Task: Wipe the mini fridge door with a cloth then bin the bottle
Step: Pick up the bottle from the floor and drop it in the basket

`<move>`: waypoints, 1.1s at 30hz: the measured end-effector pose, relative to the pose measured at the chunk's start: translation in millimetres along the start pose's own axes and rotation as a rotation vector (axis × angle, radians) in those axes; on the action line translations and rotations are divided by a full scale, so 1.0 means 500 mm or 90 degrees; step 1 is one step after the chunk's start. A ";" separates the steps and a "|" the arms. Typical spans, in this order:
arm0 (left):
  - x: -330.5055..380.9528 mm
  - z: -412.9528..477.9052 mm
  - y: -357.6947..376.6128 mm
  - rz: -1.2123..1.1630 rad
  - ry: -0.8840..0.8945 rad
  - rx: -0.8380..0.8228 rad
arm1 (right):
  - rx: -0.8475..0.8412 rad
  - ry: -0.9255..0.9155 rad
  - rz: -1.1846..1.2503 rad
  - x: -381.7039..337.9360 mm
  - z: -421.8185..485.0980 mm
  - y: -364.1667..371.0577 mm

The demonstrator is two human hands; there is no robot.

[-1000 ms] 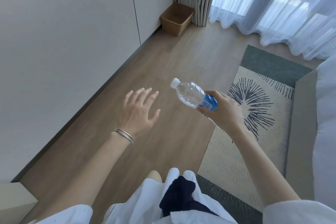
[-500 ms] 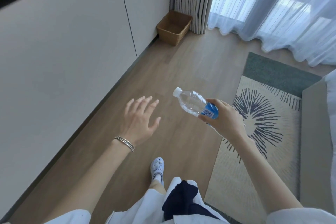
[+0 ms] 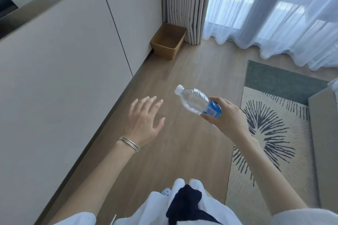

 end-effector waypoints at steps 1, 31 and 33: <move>-0.006 0.016 0.008 -0.001 0.002 -0.004 | -0.003 0.005 -0.004 0.003 0.016 0.002; -0.008 0.692 0.127 -0.024 -0.072 -0.022 | -0.074 -0.008 0.003 0.156 0.695 -0.169; -0.031 0.722 0.141 -0.020 -0.071 -0.030 | -0.083 -0.002 0.001 0.158 0.733 -0.160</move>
Point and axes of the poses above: each hand's wrist, its own z-axis towards the middle knuckle, its own y-axis out of the palm, x = y × z, the point moved 5 cm from there along z, towards the middle knuckle, and after that the axes turned 6 degrees about -x, right-handed, at the moved point
